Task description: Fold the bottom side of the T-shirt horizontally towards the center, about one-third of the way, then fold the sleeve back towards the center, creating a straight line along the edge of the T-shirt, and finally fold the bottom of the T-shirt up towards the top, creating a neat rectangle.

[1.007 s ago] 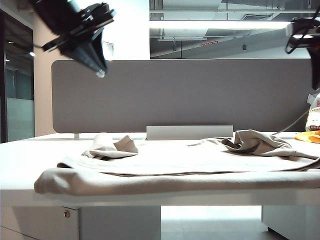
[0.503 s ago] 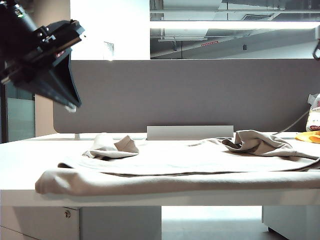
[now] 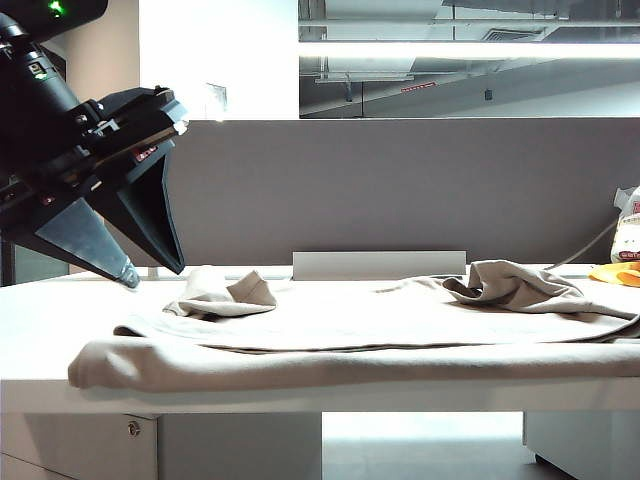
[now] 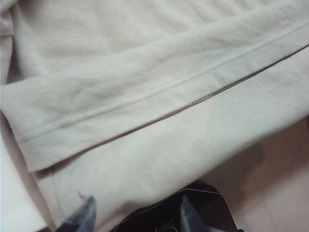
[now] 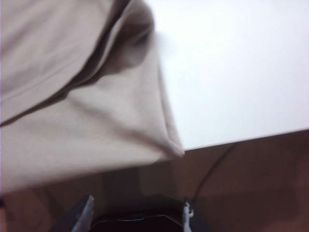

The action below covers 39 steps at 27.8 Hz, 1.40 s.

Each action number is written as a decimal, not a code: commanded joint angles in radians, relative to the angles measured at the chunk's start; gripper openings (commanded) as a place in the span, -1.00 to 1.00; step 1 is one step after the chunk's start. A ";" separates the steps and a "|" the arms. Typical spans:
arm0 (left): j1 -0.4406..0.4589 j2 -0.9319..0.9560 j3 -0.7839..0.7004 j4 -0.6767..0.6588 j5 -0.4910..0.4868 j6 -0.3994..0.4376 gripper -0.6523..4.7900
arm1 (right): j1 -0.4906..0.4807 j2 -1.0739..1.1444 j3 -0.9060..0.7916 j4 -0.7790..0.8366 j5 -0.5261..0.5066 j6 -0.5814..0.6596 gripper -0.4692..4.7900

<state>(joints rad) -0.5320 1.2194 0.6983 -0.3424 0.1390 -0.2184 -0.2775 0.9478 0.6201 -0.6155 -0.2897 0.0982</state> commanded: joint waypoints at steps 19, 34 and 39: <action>0.001 -0.002 -0.026 -0.001 -0.050 -0.034 0.46 | 0.002 0.267 0.006 0.022 -0.028 0.014 0.28; 0.007 -0.002 -0.146 0.083 -0.035 -0.098 0.62 | 0.002 0.275 0.010 0.090 -0.019 0.007 0.29; 0.009 -0.002 -0.146 0.102 -0.023 -0.114 0.61 | 0.002 0.275 0.010 0.112 -0.019 0.011 0.29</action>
<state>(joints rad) -0.5243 1.2201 0.5491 -0.2607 0.1085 -0.3218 -0.2756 1.2247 0.6266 -0.5228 -0.3096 0.1108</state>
